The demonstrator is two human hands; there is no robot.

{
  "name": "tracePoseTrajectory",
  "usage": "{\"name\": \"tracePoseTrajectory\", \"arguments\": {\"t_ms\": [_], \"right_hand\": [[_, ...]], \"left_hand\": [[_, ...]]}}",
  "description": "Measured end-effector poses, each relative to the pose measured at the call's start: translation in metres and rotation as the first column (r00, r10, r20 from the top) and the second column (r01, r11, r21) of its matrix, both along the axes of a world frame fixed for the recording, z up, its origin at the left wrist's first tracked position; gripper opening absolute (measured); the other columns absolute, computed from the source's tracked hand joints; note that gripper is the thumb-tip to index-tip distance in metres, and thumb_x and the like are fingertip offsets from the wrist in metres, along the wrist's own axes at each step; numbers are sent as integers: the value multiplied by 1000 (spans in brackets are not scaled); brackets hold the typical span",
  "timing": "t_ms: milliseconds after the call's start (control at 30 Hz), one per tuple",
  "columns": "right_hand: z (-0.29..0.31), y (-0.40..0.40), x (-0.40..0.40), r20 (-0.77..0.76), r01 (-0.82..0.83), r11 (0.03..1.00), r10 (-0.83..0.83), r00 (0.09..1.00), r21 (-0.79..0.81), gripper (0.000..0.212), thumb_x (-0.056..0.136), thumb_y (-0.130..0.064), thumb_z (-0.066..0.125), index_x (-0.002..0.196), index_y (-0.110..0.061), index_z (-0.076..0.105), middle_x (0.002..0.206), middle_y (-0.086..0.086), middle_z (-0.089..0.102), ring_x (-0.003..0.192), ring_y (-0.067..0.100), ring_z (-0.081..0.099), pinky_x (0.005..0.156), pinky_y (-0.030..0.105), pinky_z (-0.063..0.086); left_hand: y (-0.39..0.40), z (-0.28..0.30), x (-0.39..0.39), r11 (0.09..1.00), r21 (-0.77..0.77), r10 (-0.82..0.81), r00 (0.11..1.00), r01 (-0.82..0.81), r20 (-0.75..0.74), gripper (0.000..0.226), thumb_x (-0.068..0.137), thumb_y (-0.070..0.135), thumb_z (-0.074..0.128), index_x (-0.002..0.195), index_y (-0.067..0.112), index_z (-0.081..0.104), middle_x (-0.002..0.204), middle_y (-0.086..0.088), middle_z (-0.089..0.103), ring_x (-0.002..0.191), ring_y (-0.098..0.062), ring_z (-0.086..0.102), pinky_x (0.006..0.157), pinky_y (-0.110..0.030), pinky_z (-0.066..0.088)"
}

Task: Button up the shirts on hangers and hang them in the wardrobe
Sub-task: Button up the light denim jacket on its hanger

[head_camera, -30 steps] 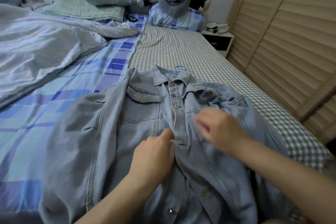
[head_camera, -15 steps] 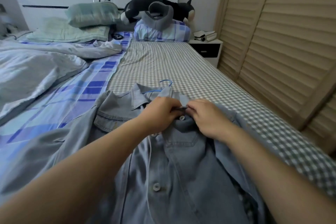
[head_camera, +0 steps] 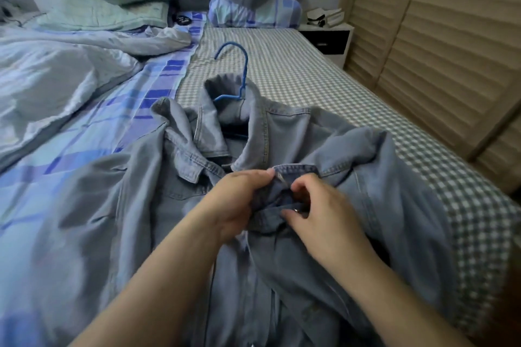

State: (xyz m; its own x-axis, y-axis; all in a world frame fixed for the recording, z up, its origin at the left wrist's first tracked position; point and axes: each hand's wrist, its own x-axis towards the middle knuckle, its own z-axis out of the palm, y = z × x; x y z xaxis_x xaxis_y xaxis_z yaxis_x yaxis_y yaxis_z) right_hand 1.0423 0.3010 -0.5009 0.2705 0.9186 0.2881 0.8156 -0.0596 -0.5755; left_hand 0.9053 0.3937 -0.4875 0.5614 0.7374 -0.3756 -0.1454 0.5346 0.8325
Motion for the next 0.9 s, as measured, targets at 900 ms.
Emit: {"name": "tracePoseTrajectory", "arguments": {"t_ms": [900], "right_hand": [[-8,9,22,251,-361,907,306,918,216,30,83,0,77,109,-14,73,103,-8,66,100,13,60,90,30,50]], "left_hand": [[7,-3,0,998,68,-11,999,7,48,15,99,9,60,111,0,61,99,-24,56,86,-30,58,78,-36,54]]}}
